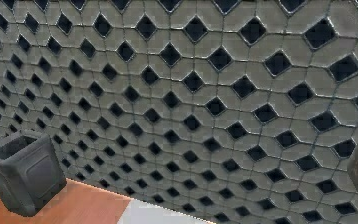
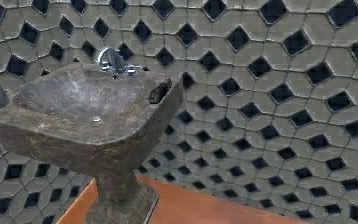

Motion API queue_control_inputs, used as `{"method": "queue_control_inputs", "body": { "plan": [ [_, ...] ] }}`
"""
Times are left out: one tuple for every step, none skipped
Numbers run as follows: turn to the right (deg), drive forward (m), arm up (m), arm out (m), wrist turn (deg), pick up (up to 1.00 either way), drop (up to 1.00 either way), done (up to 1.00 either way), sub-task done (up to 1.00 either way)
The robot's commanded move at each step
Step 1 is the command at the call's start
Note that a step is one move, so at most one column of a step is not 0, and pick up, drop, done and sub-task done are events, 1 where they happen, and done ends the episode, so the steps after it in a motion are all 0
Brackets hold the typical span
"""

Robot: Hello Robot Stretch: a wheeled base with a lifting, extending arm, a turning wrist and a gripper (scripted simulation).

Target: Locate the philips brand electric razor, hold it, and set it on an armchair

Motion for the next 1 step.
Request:
{"method": "queue_control_inputs", "body": {
  "plan": [
    [0.0, 0.00, 0.50, 0.00, 0.0, 0.00, 0.00, 0.00, 0.00]
  ]
}}
